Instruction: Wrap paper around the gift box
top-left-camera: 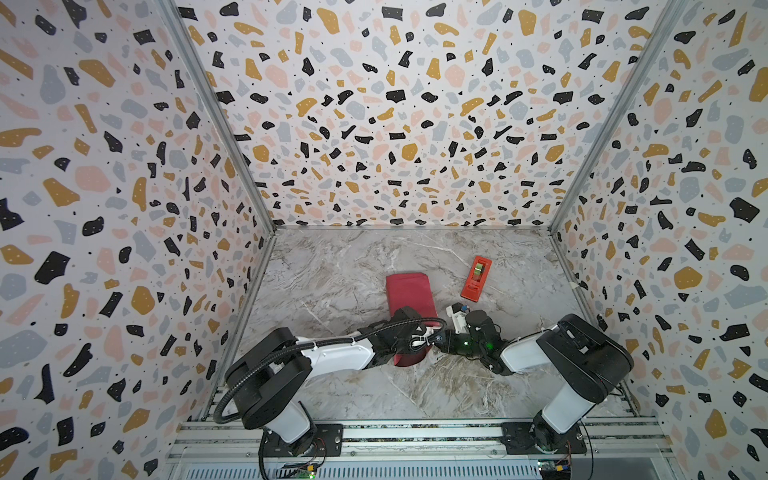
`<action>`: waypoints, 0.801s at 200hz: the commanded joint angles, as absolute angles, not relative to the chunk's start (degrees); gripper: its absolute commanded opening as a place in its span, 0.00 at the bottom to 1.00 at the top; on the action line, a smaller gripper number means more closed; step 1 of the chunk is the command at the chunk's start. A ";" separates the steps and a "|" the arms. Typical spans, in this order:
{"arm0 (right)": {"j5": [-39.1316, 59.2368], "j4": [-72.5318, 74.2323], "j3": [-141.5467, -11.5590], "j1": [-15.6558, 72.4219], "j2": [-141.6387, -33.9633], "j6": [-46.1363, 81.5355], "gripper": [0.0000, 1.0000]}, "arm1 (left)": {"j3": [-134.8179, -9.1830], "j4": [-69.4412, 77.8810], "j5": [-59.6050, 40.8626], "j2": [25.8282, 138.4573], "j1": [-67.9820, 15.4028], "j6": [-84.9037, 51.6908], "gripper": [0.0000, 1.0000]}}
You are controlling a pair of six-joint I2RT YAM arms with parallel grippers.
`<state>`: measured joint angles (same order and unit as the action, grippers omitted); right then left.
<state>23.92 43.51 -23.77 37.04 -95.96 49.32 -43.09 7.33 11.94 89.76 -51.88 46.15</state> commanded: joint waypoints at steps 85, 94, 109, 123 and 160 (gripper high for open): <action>15.92 41.75 -22.34 39.67 -97.16 54.23 0.02 | -41.84 4.41 12.19 90.79 -52.26 45.79 0.71; 15.55 41.58 -22.17 39.95 -97.12 54.33 0.02 | -41.84 4.43 12.27 90.88 -52.21 45.79 0.71; 15.07 41.50 -21.89 40.38 -96.86 54.18 0.02 | -41.84 4.47 12.47 90.99 -52.27 45.78 0.71; 15.32 42.06 -21.63 40.60 -96.96 53.33 0.02 | -41.84 4.48 12.55 90.97 -52.27 45.79 0.71; 16.16 42.43 -20.62 40.74 -96.60 50.13 0.02 | -41.84 4.55 12.57 91.15 -52.26 45.66 0.71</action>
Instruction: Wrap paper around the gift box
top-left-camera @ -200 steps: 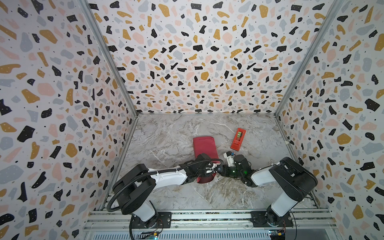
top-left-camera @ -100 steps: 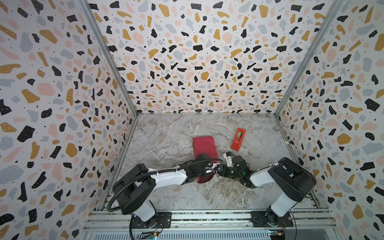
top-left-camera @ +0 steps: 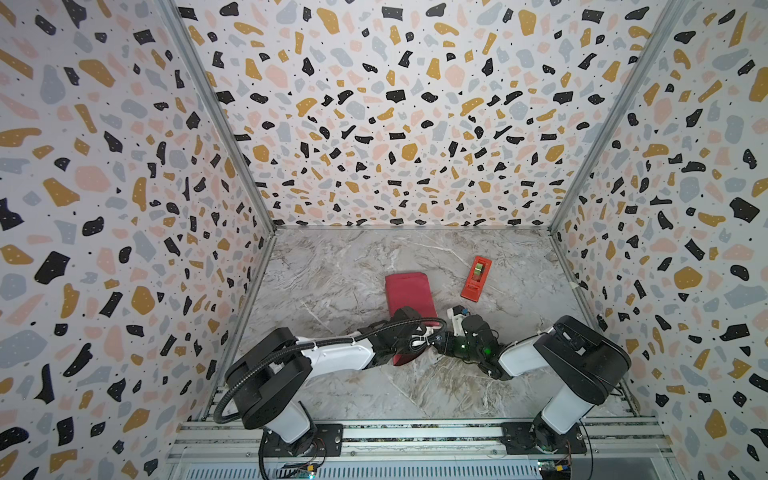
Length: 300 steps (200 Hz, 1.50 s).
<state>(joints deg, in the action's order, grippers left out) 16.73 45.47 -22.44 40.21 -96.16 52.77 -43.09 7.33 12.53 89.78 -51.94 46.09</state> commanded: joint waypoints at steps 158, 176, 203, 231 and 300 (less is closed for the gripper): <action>17.92 44.45 -19.51 42.98 -97.08 52.35 0.00 | -42.58 3.78 13.50 90.89 -52.25 44.52 0.71; 16.85 43.68 -19.62 42.98 -96.28 52.49 0.00 | -42.71 3.51 13.47 90.28 -52.22 44.34 0.71; 15.72 43.95 -19.18 42.89 -95.85 53.27 0.00 | -42.98 3.20 12.28 89.18 -52.25 43.95 0.72; 15.11 45.71 -18.74 42.98 -95.53 54.18 0.01 | -43.55 2.52 12.93 89.80 -52.26 43.70 0.72; 13.49 48.84 -18.28 43.85 -94.97 56.13 0.01 | -43.26 2.86 13.43 90.31 -52.29 43.24 0.72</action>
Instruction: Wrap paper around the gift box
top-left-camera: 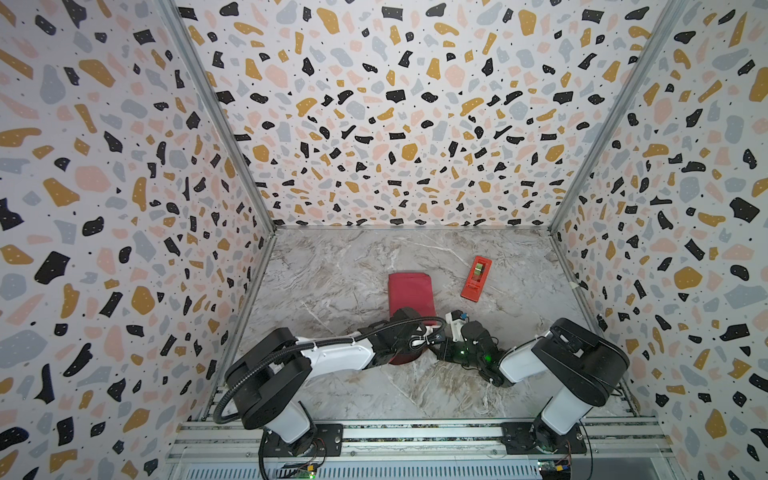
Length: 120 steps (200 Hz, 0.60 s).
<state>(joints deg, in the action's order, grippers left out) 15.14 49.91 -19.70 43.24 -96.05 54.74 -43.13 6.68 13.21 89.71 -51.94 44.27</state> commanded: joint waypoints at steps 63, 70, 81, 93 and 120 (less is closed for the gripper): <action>11.97 53.53 -18.02 45.34 -96.14 59.11 0.01 | -43.07 3.14 13.52 90.44 -52.27 43.07 0.72; 11.69 54.02 -17.88 45.35 -96.13 59.46 0.01 | -43.07 3.14 13.51 90.44 -52.26 42.98 0.72; 11.09 55.59 -17.22 45.40 -96.15 60.21 0.01 | -43.07 3.14 13.54 90.44 -52.29 42.98 0.72; 10.73 57.16 -16.92 45.41 -96.23 60.77 0.01 | -43.07 3.16 13.49 90.35 -52.25 42.93 0.72; 11.01 56.48 -18.50 45.83 -97.21 60.76 0.02 | -42.98 3.22 13.69 90.35 -52.27 42.89 0.72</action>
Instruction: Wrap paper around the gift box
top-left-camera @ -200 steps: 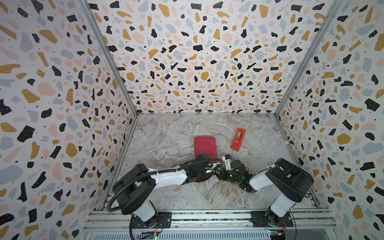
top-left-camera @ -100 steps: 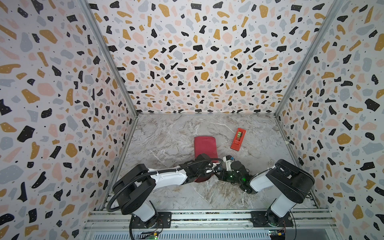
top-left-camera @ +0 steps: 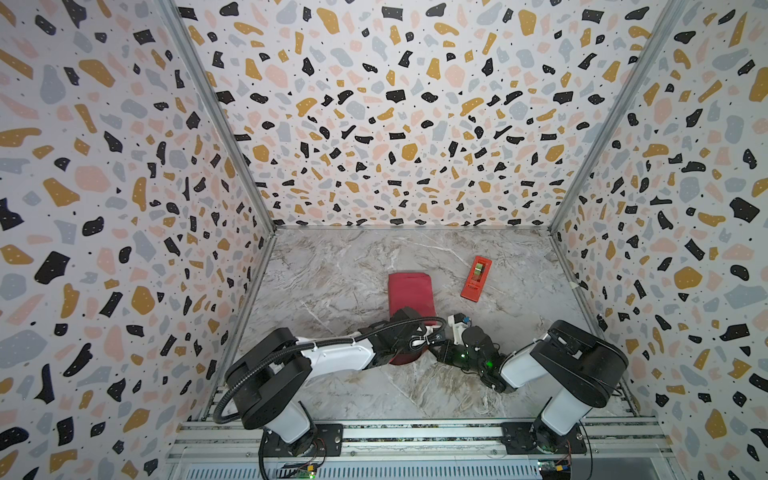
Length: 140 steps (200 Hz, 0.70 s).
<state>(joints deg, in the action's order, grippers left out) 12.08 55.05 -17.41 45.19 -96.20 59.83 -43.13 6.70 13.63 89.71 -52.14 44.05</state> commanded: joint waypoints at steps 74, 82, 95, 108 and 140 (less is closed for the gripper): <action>10.43 56.15 -18.92 47.71 -99.50 61.40 0.01 | -42.89 3.19 13.83 90.18 -52.21 42.78 0.72; 10.24 56.13 -18.85 48.04 -99.64 61.55 0.02 | -42.89 3.16 13.88 90.15 -52.22 42.67 0.72; 9.73 56.08 -18.72 48.80 -99.65 61.77 0.01 | -42.89 3.13 13.96 90.09 -52.21 42.71 0.72; 9.10 55.99 -18.62 49.53 -99.63 62.07 0.01 | -42.98 3.17 14.06 90.09 -52.21 42.65 0.72; 8.23 56.26 -18.53 50.78 -100.34 62.83 0.01 | -42.98 3.08 14.30 90.09 -52.29 42.56 0.72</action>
<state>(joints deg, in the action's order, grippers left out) 9.52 57.93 -18.20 49.84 -99.11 61.91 -43.13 6.70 13.91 89.71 -52.18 43.83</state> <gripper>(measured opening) 0.041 0.717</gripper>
